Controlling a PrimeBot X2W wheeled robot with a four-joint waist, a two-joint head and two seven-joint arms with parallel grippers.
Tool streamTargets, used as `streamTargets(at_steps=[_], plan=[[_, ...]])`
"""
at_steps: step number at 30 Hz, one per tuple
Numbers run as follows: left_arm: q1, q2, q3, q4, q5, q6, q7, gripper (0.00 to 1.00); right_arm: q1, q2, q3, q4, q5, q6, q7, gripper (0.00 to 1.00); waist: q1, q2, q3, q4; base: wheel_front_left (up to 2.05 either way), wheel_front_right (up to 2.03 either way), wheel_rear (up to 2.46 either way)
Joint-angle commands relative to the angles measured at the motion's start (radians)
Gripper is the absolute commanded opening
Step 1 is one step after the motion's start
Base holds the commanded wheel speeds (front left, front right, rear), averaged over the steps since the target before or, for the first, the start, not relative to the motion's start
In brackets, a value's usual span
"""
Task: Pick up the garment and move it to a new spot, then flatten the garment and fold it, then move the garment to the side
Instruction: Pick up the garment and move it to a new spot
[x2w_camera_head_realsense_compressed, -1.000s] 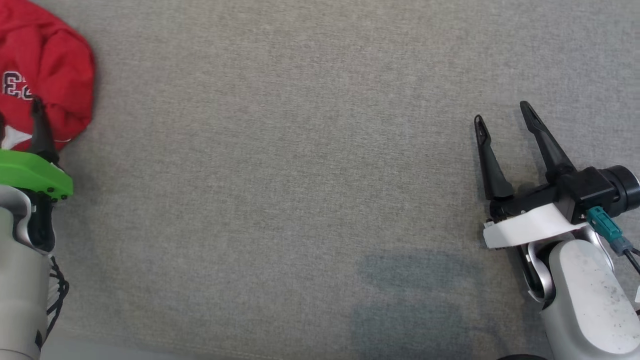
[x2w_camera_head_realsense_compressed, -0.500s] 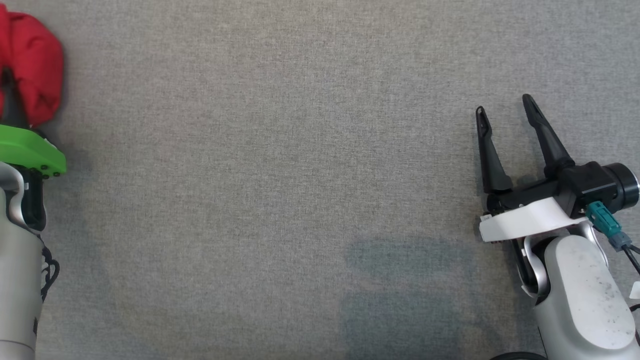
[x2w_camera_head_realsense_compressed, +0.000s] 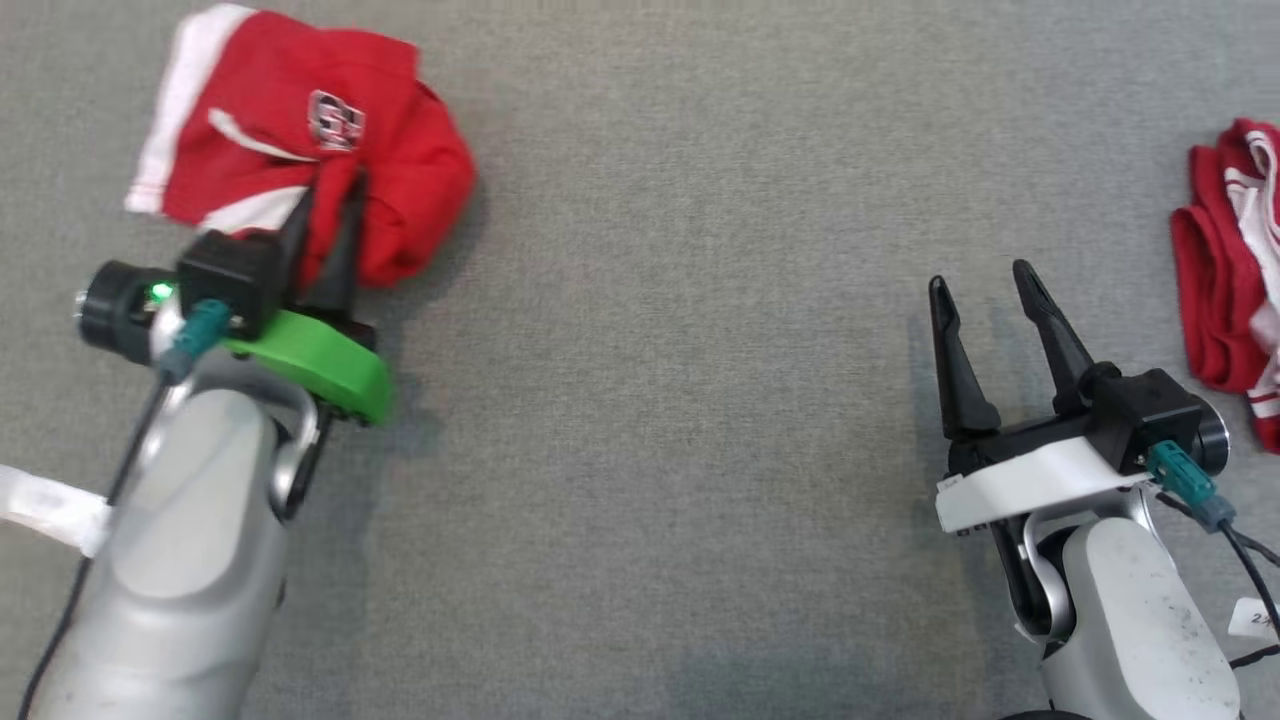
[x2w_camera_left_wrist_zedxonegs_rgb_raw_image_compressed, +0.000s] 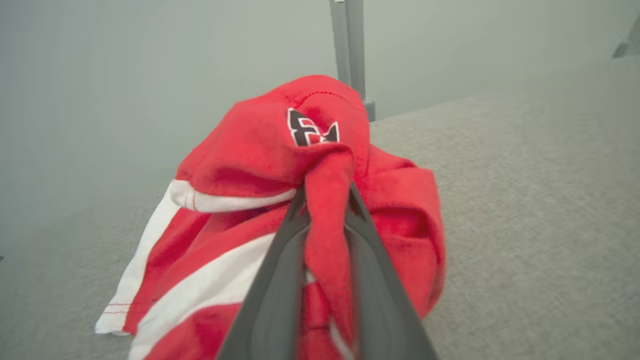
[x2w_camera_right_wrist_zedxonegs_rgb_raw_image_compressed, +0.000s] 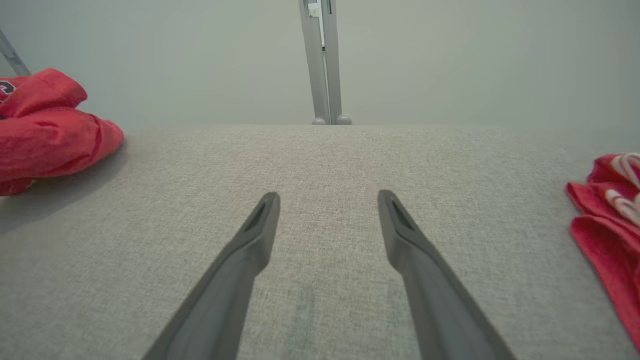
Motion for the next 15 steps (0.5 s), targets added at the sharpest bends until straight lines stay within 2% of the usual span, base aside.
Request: streamTargets(at_steps=[1,6,7,12,15], plan=[[0.023,0.000,-0.059,-0.027,0.008,-0.003,0.000,0.00,0.023,0.002,0.002,0.004,0.008,-0.002,0.000,1.00,0.0000,-0.0001,-0.083,-0.101,0.00,0.00,0.00],[0.027,0.003,-0.207,-0.025,0.011,-0.003,0.000,0.00,0.047,0.006,0.007,0.001,0.031,-0.002,0.000,1.00,0.0000,-0.0001,-0.112,-0.200,0.00,0.00,0.00],[0.027,0.003,-0.207,-0.025,0.011,-0.003,0.000,0.00,0.047,0.006,0.007,0.001,0.031,-0.002,0.000,1.00,0.0000,-0.0001,-0.112,-0.200,0.00,0.00,0.00],[0.017,0.008,-0.374,-0.048,0.011,-0.003,0.000,0.00,0.070,0.006,0.001,-0.003,0.062,-0.002,0.000,1.00,0.0000,-0.0001,-0.124,-0.276,0.00,0.00,0.00],[0.029,0.019,-0.441,-0.055,0.003,-0.003,0.000,0.00,0.080,0.006,-0.004,-0.004,0.071,-0.002,0.000,1.00,0.0000,-0.0001,-0.134,-0.301,0.00,0.00,0.00]])
